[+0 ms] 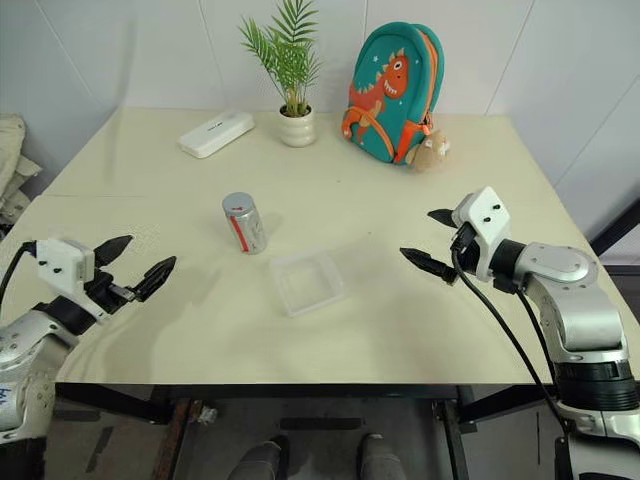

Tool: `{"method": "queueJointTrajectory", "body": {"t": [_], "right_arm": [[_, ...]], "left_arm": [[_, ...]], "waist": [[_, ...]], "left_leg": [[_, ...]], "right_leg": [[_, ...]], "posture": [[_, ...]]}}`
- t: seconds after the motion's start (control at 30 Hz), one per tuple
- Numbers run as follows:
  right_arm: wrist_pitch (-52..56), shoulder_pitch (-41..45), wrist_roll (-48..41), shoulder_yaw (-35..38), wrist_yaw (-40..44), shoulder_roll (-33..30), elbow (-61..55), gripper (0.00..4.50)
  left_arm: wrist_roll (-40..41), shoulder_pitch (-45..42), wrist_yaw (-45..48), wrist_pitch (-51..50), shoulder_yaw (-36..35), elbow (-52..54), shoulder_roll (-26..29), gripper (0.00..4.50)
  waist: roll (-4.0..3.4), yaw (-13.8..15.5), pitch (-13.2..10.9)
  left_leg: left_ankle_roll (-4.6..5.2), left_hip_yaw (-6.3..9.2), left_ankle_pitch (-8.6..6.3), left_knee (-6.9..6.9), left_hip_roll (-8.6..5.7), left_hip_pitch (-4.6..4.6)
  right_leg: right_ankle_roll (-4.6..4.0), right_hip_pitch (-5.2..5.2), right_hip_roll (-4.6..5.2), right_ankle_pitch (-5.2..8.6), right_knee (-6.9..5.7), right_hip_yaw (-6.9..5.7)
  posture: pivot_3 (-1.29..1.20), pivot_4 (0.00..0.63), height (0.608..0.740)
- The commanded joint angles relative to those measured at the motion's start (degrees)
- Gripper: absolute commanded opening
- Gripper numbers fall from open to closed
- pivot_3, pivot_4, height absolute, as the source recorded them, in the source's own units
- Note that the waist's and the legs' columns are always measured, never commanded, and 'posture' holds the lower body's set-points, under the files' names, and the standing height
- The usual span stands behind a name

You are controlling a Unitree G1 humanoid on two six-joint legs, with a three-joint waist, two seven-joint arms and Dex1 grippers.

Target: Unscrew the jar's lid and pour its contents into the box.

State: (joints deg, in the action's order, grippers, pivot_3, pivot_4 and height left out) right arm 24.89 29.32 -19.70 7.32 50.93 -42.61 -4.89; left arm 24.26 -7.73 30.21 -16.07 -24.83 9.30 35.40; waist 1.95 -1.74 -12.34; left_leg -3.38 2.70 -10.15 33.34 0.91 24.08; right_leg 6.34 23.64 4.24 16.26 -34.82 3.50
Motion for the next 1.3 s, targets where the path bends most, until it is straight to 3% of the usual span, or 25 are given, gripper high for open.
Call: {"method": "queueJointTrajectory", "body": {"t": [0.03,0.23,0.63,0.9,1.03,1.3], "right_arm": [[-0.2,-0.4,-1.0,2.3,-0.8,-0.9,-2.8,4.50],[0.7,-1.2,-1.7,2.3,-2.3,-0.4,-4.7,4.50],[2.8,-4.0,-8.1,3.1,1.7,-1.1,-10.9,4.50],[2.3,-4.6,-8.3,3.9,1.8,-1.5,-11.7,4.50],[2.5,-4.7,-7.8,4.1,0.5,-1.4,-12.2,4.50],[3.3,-5.2,-8.0,3.9,-1.8,-0.9,-13.5,4.50]], "left_arm": [[0.0,-0.7,-0.3,0.3,0.1,1.2,0.1,4.48],[0.2,-0.8,-1.6,-0.9,1.5,1.9,-1.1,4.48],[-6.1,-12.7,-6.3,1.3,10.7,-7.2,-7.3,4.48],[-9.2,-20.2,-7.0,3.4,15.0,-15.9,-11.5,4.48],[-10.5,-23.8,-7.3,5.4,15.5,-21.2,-12.5,4.48],[-12.6,-30.6,-6.6,10.0,16.4,-31.7,-13.3,4.48]], "waist": [[0.00,0.0,0.0],[0.00,0.1,0.0],[0.00,0.3,0.0],[0.00,0.1,0.0],[0.00,0.2,0.0],[0.00,0.2,0.0]], "left_leg": [[0.00,0.00,0.00,0.01,0.00,0.00],[0.01,0.00,0.00,0.09,0.00,0.00],[0.08,0.01,-0.01,0.44,-0.01,0.02],[0.11,0.01,0.01,0.52,-0.02,0.01],[0.11,0.00,0.01,0.53,-0.02,0.02],[0.11,0.00,0.01,0.53,-0.03,0.05]], "right_leg": [[0.01,0.00,0.00,0.00,-0.02,0.00],[0.02,0.00,0.00,-0.01,-0.08,0.01],[0.16,-0.17,-0.03,-0.11,-0.15,0.03],[0.33,-0.17,-0.06,-0.26,-0.17,0.06],[0.81,-0.16,-0.07,-0.52,-0.16,0.08],[0.84,-0.16,-0.07,-0.54,-0.11,0.06]], "posture": [[0.00,0.150,0.740],[0.00,0.150,0.740],[0.00,0.150,0.740],[0.00,0.150,0.740],[0.00,0.150,0.740],[0.00,0.150,0.740]]}}
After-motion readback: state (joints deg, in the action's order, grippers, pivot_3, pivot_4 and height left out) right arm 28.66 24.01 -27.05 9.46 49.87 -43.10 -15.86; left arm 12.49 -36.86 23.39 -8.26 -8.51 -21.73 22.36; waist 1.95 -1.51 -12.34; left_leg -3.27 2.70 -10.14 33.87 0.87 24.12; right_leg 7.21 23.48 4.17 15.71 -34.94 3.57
